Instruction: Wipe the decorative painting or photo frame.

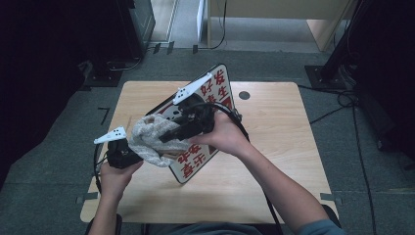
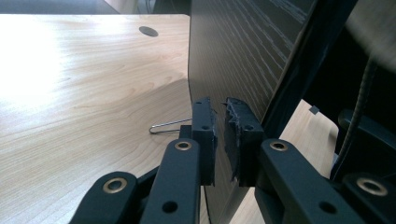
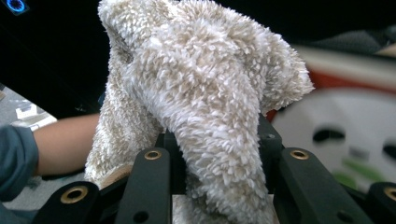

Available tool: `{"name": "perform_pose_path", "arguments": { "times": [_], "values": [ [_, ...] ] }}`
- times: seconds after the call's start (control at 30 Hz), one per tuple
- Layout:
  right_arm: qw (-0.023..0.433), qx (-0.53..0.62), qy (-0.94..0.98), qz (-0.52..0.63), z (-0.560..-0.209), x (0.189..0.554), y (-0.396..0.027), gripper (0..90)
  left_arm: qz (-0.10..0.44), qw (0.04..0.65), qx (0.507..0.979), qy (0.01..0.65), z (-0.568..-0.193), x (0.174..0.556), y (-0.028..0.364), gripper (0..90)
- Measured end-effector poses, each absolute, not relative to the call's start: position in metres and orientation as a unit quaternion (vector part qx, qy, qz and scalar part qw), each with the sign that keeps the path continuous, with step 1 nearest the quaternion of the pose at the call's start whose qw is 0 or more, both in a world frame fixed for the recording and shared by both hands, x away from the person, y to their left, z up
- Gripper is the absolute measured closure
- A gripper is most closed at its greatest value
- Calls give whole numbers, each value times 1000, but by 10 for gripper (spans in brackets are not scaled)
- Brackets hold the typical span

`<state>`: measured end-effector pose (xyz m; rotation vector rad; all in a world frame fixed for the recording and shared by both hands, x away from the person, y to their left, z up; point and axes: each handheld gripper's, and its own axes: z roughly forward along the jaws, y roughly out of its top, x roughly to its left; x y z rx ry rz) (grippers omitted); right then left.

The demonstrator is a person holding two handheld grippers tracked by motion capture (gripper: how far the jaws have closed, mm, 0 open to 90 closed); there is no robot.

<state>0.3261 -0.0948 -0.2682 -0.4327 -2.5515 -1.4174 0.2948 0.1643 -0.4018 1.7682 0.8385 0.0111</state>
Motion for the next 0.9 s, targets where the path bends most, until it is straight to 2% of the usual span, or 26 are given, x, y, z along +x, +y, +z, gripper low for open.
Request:
{"name": "perform_pose_path", "arguments": {
  "times": [0.2, 0.9],
  "values": [
    [77, -138, -859, -486, -254, 329, -85, 673, 6, 559, 750, 353, -402, 294, 164, 825],
    [103, -143, -871, -458, -301, 330, -83, 671, 4, 559, 753, 348, -402, 294, 164, 826]
  ]
}}
